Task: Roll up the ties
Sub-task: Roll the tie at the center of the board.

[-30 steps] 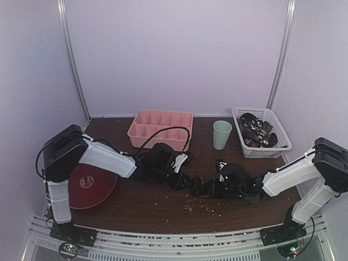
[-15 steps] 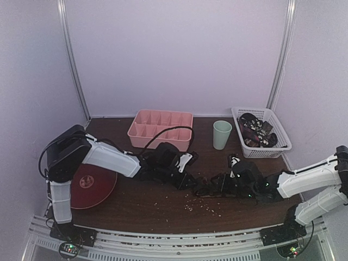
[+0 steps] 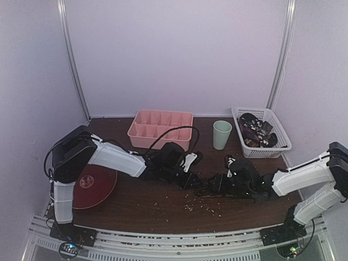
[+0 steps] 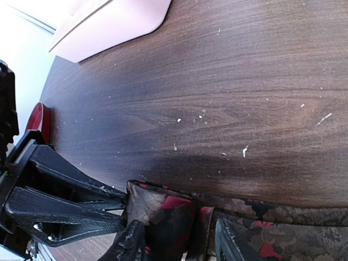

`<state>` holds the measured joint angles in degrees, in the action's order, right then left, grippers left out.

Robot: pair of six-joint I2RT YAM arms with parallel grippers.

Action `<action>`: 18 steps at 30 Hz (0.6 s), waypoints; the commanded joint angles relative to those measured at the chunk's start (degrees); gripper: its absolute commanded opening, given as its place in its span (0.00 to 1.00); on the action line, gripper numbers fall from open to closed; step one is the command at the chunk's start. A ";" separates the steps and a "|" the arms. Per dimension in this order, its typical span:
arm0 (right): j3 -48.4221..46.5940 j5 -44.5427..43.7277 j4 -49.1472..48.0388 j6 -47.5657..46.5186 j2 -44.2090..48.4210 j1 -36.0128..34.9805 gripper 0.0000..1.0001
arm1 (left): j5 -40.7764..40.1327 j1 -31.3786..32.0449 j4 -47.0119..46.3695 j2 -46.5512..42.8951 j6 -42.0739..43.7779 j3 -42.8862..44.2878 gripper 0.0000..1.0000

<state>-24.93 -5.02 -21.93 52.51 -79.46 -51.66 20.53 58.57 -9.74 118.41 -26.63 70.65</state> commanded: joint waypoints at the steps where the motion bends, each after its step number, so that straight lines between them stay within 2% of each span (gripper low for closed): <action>1: -0.93 1.56 -1.73 0.17 -0.90 1.00 0.45 | -0.61 0.32 -1.18 1.47 0.32 1.02 0.17; 10: -1.75 4.27 -1.63 1.34 -1.61 1.18 0.48 | -0.21 0.41 -3.21 1.92 -0.43 0.92 0.15; 14: -1.32 2.92 -0.15 1.68 -3.02 1.14 0.40 | 0.26 0.50 -3.98 0.93 -0.26 0.53 0.15; 18: 0.89 4.19 -3.61 2.03 -3.52 1.20 0.31 | 1.04 0.41 -2.71 -2.11 4.95 -0.33 0.25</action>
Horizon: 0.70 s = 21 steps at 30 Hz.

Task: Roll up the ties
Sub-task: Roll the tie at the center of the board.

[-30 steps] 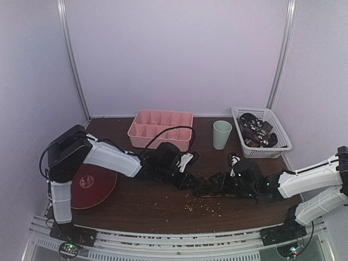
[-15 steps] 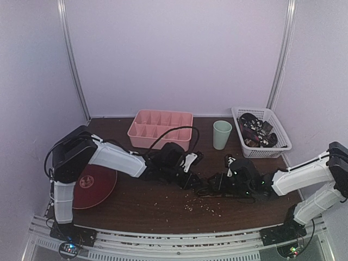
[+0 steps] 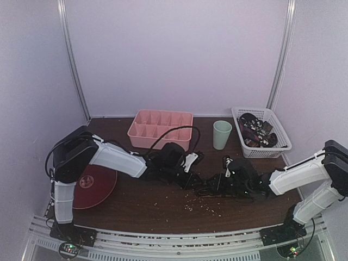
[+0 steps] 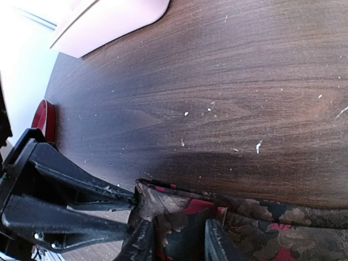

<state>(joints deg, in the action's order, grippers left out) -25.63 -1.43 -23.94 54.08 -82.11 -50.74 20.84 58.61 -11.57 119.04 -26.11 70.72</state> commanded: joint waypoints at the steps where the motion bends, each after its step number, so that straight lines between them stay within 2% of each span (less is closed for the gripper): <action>1: 2.11 1.30 -2.86 0.42 -1.13 0.27 0.31 | -0.33 0.37 0.60 -3.55 7.72 -0.40 0.32; 3: 3.31 3.06 -5.71 1.02 -1.85 0.14 0.30 | -2.80 0.30 4.74 -5.14 13.54 0.08 0.45; 6: 4.27 5.29 -10.05 2.79 -3.35 -0.17 0.31 | -4.47 0.28 10.07 -6.81 21.97 0.59 0.58; 9: 4.50 6.15 -12.46 3.89 -4.50 -0.75 0.32 | -5.21 0.28 10.22 -8.05 26.87 -1.39 0.69; 11: 4.72 6.22 -13.37 4.38 -4.92 -0.94 0.32 | -3.66 0.35 9.89 -8.00 29.41 -2.09 0.83; 16: 5.31 6.88 -14.55 5.01 -5.56 -1.03 0.32 | -0.75 0.34 10.57 -5.23 34.83 -1.25 0.87; 21: 5.94 6.18 -14.43 5.24 -4.76 -1.03 0.32 | -3.09 0.35 12.79 -1.75 39.30 1.92 0.87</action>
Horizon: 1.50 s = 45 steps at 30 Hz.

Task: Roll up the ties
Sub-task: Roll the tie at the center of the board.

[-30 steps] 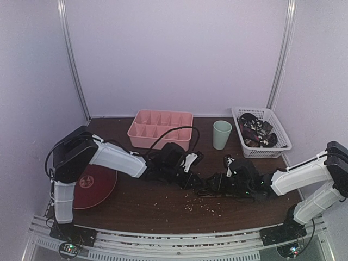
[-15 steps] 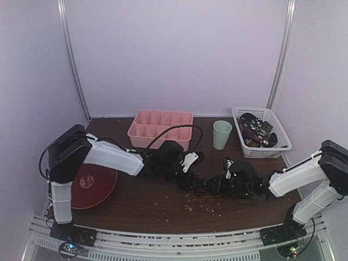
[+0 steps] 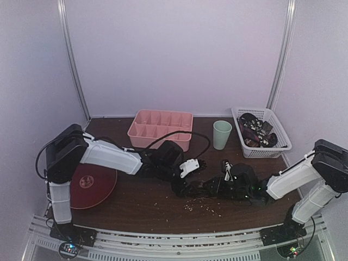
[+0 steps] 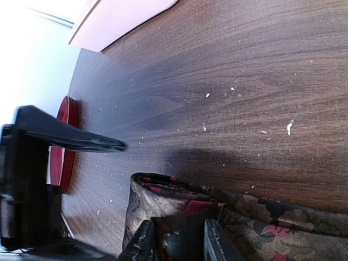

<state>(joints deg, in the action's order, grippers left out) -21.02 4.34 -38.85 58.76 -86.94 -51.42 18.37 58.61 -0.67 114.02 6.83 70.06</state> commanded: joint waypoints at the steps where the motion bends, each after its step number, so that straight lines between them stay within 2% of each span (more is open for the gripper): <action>1: 1.33 0.34 0.54 0.56 0.09 -0.35 0.32 | -0.46 0.36 1.79 3.64 6.84 2.96 0.87; 11: 0.65 0.78 0.83 0.43 -0.38 -0.35 0.31 | 4.11 0.36 1.08 6.99 11.06 5.63 0.88; 14: 0.69 1.38 -0.14 1.08 -0.34 -0.36 0.31 | 6.08 0.37 1.91 8.41 12.75 6.72 0.82; 18: 1.00 2.44 -1.44 2.14 -0.26 -0.37 0.31 | 7.09 0.43 2.97 8.50 16.12 6.46 0.68; 22: 2.41 4.10 -4.24 3.79 -0.82 -0.36 0.31 | 8.63 0.45 2.97 7.98 18.58 5.47 0.53; 24: 3.25 5.18 -6.70 4.48 -2.05 -0.36 0.31 | 9.87 0.45 2.88 7.64 20.14 4.77 0.42; 28: 5.08 5.14 -10.03 5.69 -4.23 -0.39 0.29 | 10.33 0.45 2.93 7.16 21.16 4.14 0.36; 29: 5.38 5.22 -11.00 5.94 -4.57 -0.37 0.28 | 10.43 0.43 3.06 7.09 21.26 4.16 0.37; 31: 5.30 5.43 -11.33 5.93 -4.90 -0.41 0.27 | 10.29 0.45 3.36 6.95 21.52 4.14 0.51; 34: 5.10 5.30 -10.56 5.60 -4.46 -0.35 0.27 | 8.57 0.39 3.61 6.38 20.89 3.89 0.58; 36: 4.47 5.16 -9.44 5.32 -4.28 -0.35 0.27 | 6.03 0.41 3.49 5.20 19.30 3.30 0.66; 42: 3.17 4.99 -9.55 5.84 -5.76 -1.01 0.27 | 5.30 -0.95 0.93 -2.13 13.94 -4.25 0.71; 45: 1.58 4.37 -8.95 6.11 -6.92 -2.41 0.27 | 1.33 -1.75 0.67 -6.11 9.76 -7.93 0.70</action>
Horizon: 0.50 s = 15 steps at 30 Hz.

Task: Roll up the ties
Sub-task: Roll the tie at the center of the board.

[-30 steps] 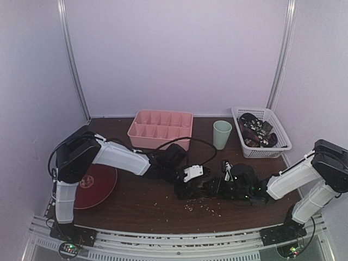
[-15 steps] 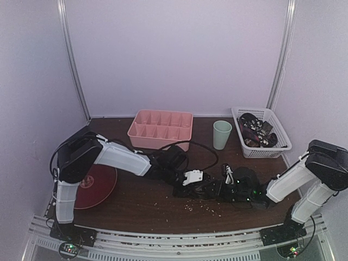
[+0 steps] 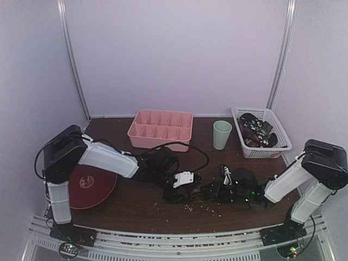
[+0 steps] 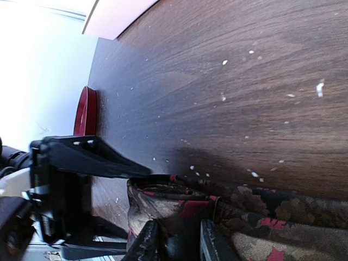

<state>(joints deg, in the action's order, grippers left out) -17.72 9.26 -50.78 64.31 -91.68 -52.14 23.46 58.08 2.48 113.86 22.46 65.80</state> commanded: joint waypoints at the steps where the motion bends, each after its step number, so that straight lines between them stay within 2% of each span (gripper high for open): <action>1: -2.09 -0.97 3.05 0.83 -2.45 -2.13 0.27 | -4.91 -1.53 -2.73 -7.27 -7.87 -4.86 0.68; 2: -2.50 -1.44 3.12 1.01 -2.65 -2.65 0.27 | -6.14 -1.74 -3.12 -8.53 -9.88 -6.36 0.64; 6: -3.69 -3.64 4.79 1.69 -2.64 -4.37 0.27 | -14.14 -1.92 -7.10 -14.52 -18.28 -13.85 0.40; 8: -4.27 -4.30 6.18 1.44 -2.40 -5.08 0.28 | -14.45 -1.92 -9.75 -17.42 -22.11 -17.91 0.28; 9: -4.34 -4.76 6.97 1.30 -2.21 -5.43 0.28 | -14.36 -1.92 -11.06 -18.33 -24.10 -19.64 0.20; 10: -4.37 -5.18 7.69 1.03 -1.93 -5.64 0.28 | -13.99 -1.87 -12.25 -19.01 -25.97 -21.30 0.06; 11: -4.33 -5.79 8.65 0.77 -1.55 -5.89 0.28 | -12.85 -1.79 -13.74 -19.58 -27.65 -22.76 0.00; 15: -2.89 -7.73 9.41 1.10 -0.80 -6.70 0.29 | -12.88 -1.09 -20.11 -19.99 -34.72 -26.86 0.00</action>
<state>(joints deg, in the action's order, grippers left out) -21.80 4.45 -46.48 65.14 -92.99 -57.89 11.35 56.49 -8.25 94.72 -2.59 41.67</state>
